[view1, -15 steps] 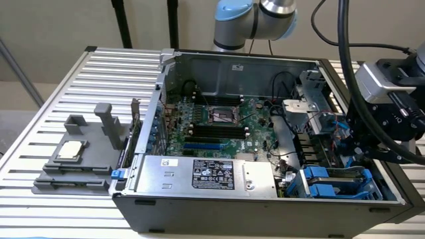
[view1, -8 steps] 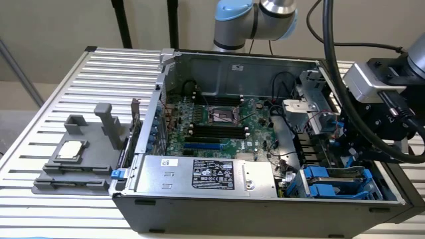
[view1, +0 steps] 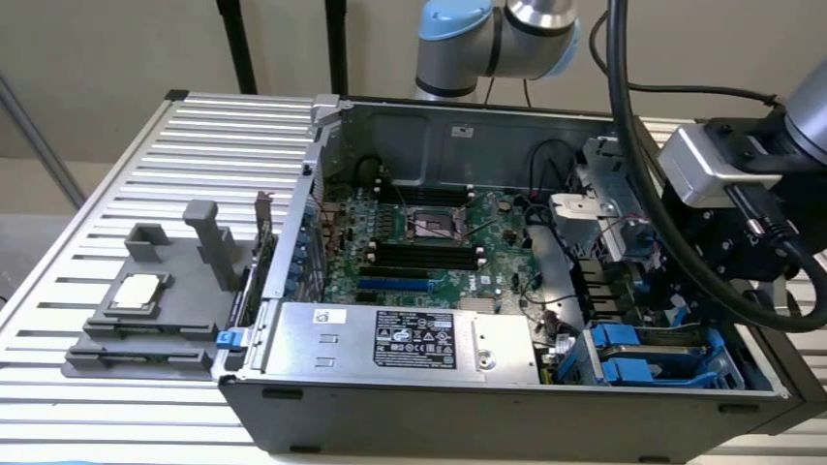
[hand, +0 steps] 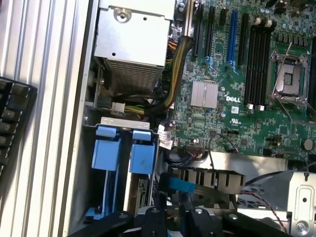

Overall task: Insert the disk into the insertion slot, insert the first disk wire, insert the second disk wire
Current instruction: 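Insert the first disk wire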

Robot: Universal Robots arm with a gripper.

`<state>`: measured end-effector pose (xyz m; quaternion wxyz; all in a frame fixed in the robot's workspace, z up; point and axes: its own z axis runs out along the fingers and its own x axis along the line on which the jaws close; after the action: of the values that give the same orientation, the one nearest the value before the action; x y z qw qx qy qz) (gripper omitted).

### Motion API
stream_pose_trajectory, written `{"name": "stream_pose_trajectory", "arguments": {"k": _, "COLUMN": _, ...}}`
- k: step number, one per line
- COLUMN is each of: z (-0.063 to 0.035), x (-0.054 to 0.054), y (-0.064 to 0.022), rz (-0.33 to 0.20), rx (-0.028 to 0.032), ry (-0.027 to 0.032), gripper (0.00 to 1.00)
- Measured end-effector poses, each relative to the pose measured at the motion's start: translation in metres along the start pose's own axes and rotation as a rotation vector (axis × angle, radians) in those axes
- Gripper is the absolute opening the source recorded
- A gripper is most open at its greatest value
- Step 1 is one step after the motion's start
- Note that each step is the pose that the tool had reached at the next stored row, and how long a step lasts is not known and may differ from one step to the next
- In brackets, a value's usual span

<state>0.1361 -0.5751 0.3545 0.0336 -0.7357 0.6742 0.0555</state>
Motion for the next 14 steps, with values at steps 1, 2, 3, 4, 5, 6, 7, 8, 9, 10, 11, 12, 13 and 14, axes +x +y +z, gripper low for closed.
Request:
{"name": "stream_pose_trajectory", "arguments": {"k": 1, "z": -0.0004, "x": 0.003, "y": 0.0002, "rz": 0.0, "rx": 0.0, "ry": -0.0004, "gripper": 0.25}}
{"name": "stream_pose_trajectory", "arguments": {"k": 2, "z": -0.0009, "x": 0.006, "y": 0.0002, "rz": 0.0, "rx": 0.0, "ry": -0.0007, "gripper": 0.25}}
{"name": "stream_pose_trajectory", "arguments": {"k": 3, "z": -0.0013, "x": 0.009, "y": 0.0, "rz": 0.0, "rx": 0.0001, "ry": -0.0012, "gripper": 0.25}}
{"name": "stream_pose_trajectory", "arguments": {"k": 4, "z": -0.0016, "x": 0.012, "y": -0.0007, "rz": 0.0, "rx": 0.0002, "ry": -0.0019, "gripper": 0.25}}
{"name": "stream_pose_trajectory", "arguments": {"k": 5, "z": -0.0019, "x": 0.014, "y": -0.0022, "rz": 0.0, "rx": 0.0002, "ry": -0.0031, "gripper": 0.25}}
{"name": "stream_pose_trajectory", "arguments": {"k": 6, "z": -0.0022, "x": 0.015, "y": -0.0044, "rz": 0.0, "rx": 0.0003, "ry": -0.0049, "gripper": 0.25}}
{"name": "stream_pose_trajectory", "arguments": {"k": 7, "z": -0.0024, "x": 0.017, "y": -0.007, "rz": 0.0, "rx": 0.0004, "ry": -0.0068, "gripper": 0.25}}
{"name": "stream_pose_trajectory", "arguments": {"k": 8, "z": -0.0027, "x": 0.018, "y": -0.0098, "rz": 0.0, "rx": 0.0004, "ry": -0.0088, "gripper": 0.25}}
{"name": "stream_pose_trajectory", "arguments": {"k": 9, "z": -0.0029, "x": 0.019, "y": -0.0127, "rz": 0.0, "rx": 0.0005, "ry": -0.0109, "gripper": 0.25}}
{"name": "stream_pose_trajectory", "arguments": {"k": 10, "z": -0.0031, "x": 0.02, "y": -0.0156, "rz": 0.0, "rx": 0.0006, "ry": -0.0133, "gripper": 0.25}}
{"name": "stream_pose_trajectory", "arguments": {"k": 11, "z": -0.0034, "x": 0.022, "y": -0.0187, "rz": 0.0, "rx": 0.0006, "ry": -0.0155, "gripper": 0.25}}
{"name": "stream_pose_trajectory", "arguments": {"k": 12, "z": -0.0036, "x": 0.023, "y": -0.0213, "rz": 0.0, "rx": 0.0004, "ry": -0.017, "gripper": 0.25}}
{"name": "stream_pose_trajectory", "arguments": {"k": 13, "z": -0.0038, "x": 0.024, "y": -0.0237, "rz": 0.0, "rx": 0.0001, "ry": -0.018, "gripper": 0.25}}
{"name": "stream_pose_trajectory", "arguments": {"k": 14, "z": -0.0041, "x": 0.026, "y": -0.0261, "rz": 0.0, "rx": -0.0003, "ry": -0.0188, "gripper": 0.25}}
